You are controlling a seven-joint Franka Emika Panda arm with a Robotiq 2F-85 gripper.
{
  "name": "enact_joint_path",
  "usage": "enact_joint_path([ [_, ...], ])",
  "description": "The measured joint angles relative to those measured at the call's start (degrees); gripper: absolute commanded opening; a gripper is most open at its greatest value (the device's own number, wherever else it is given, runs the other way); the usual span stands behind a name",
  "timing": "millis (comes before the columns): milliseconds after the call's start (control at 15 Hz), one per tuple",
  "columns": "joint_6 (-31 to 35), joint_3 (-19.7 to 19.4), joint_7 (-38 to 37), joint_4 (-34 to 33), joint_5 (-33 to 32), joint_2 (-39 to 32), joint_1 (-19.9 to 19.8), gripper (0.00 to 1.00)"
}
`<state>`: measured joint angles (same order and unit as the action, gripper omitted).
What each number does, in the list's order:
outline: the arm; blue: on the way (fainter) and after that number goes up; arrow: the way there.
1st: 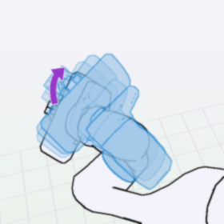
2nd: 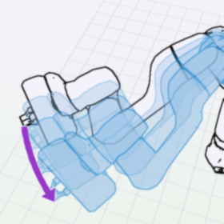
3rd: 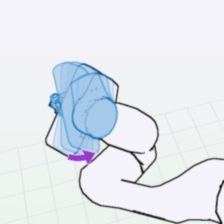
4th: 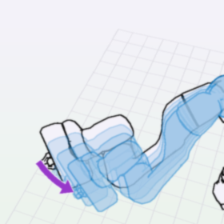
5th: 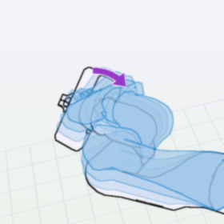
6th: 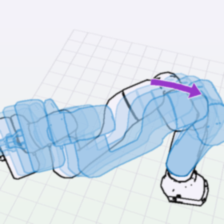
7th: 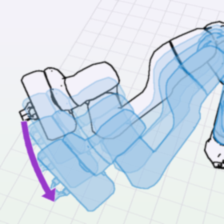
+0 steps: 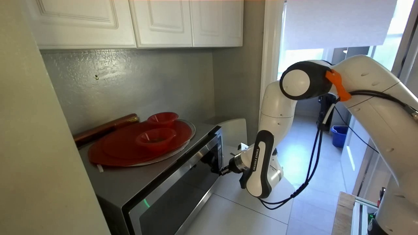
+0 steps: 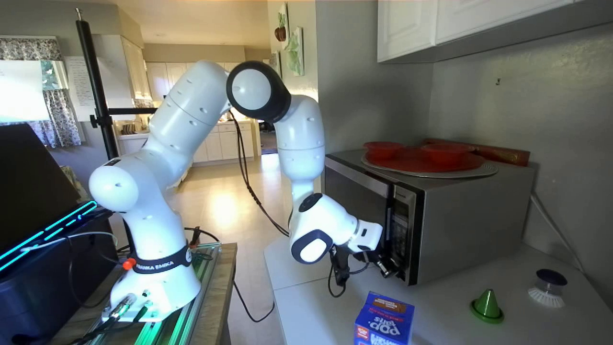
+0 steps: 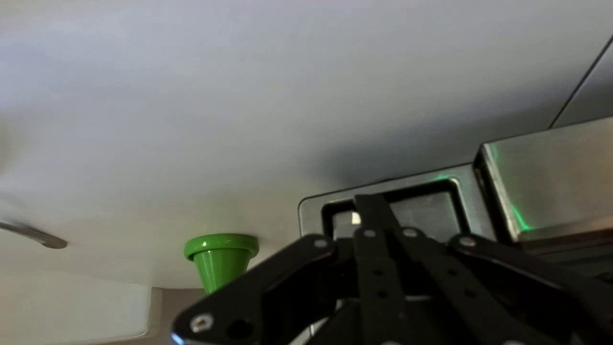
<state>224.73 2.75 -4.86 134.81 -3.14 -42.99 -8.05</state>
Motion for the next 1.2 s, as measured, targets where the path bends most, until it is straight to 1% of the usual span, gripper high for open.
enact_joint_path([
  [200,0.0,-0.6,0.0,-1.6,0.1,-1.0,-0.2,0.0],
  [333,-0.3,-1.3,0.5,-2.0,1.5,-1.1,0.8,0.0],
  [400,-1.4,-2.0,1.2,-2.0,2.9,-0.7,2.1,0.0],
  [467,-3.7,-3.1,2.4,-1.9,5.3,0.2,4.2,0.0],
  [667,-13.4,-7.9,6.4,-2.1,11.6,3.7,11.4,0.0],
  [800,-19.5,-12.3,8.8,-2.1,14.6,5.5,16.6,0.0],
  [867,-22.5,-15.4,10.1,-1.7,16.5,6.2,19.4,0.0],
  [1000,-28.1,-23.2,12.3,-0.8,18.6,6.9,24.9,0.0],
  [1200,-37.8,-36.5,14.4,1.1,19.3,7.0,34.9,0.0],
])
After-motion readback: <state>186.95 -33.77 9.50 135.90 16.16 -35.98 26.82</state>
